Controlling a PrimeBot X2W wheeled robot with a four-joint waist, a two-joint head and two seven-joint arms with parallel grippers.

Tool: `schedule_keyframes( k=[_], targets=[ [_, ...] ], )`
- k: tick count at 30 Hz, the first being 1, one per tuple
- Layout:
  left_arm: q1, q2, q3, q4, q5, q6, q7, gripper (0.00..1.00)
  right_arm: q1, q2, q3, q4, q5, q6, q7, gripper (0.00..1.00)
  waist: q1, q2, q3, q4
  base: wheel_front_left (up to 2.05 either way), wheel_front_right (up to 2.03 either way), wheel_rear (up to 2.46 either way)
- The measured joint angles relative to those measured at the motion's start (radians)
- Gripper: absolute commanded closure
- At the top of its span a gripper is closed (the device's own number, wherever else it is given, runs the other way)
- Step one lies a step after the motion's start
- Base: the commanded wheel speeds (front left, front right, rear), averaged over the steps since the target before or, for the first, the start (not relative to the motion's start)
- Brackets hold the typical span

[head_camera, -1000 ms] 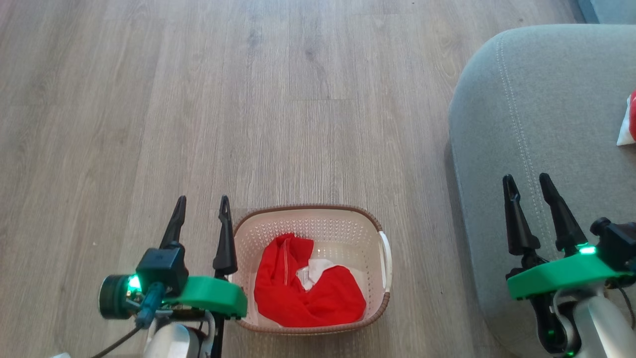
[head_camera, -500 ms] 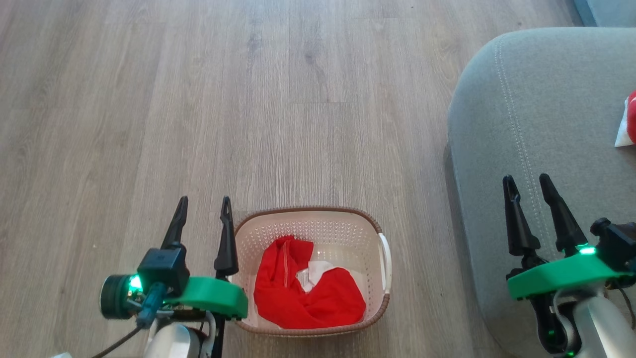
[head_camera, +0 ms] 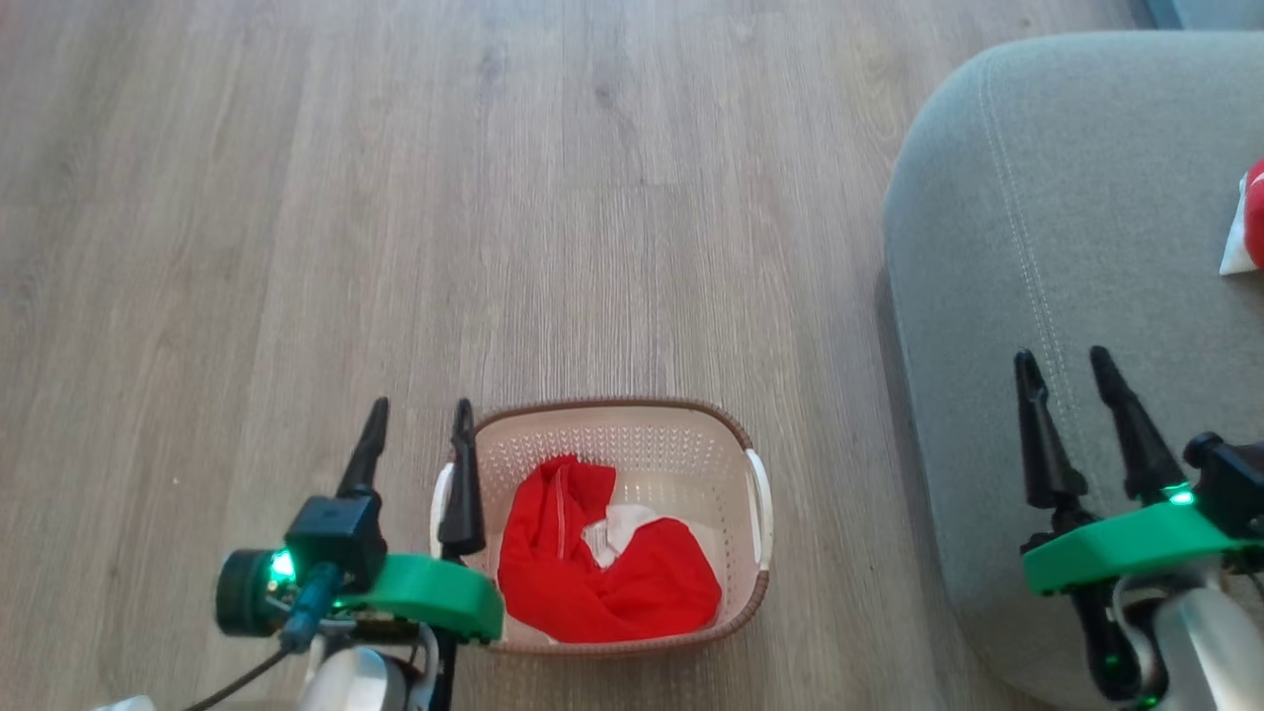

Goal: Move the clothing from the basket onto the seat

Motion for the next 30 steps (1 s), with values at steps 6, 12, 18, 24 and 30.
schedule_keyframes(
  k=[6, 12, 18, 24, 30],
  targets=[
    [-0.019, 0.0, -0.047, 0.099, -0.013, -0.021, 0.0, 0.0, -0.021, 0.0, -0.069, -0.01, -0.085, 0.0, 0.0, 0.0, 0.0, 0.0, 0.057, -0.012, 0.0, 0.0, 0.0],
    [-0.106, -0.001, -0.107, 0.256, -0.03, -0.041, 0.0, 0.0, -0.094, -0.013, -0.09, -0.057, -0.093, 0.0, 0.0, 0.0, 0.0002, 0.0, 0.145, -0.022, 0.0, 0.0, 0.0],
    [-0.275, -0.002, -0.203, 0.478, 0.019, -0.066, 0.0, 0.0, -0.162, -0.041, -0.106, -0.114, -0.092, 0.0, 0.0, 0.0, 0.0003, 0.0, 0.283, -0.035, 0.0, 0.0, 0.0],
    [-0.468, -0.007, -0.337, 0.692, 0.111, -0.11, 0.0, 0.0, -0.215, -0.047, -0.1, -0.156, -0.092, 0.0, 0.0, 0.0, 0.0004, 0.0, 0.43, -0.054, 0.0, 0.0, 0.0],
    [-0.643, -0.012, -0.395, 0.907, 0.118, -0.145, 0.0, 0.0, -0.256, -0.043, -0.079, -0.174, -0.092, 0.0, 0.0, 0.0, 0.0003, -0.0001, 0.558, -0.086, 0.0, 0.0, 0.0]
  ],
)
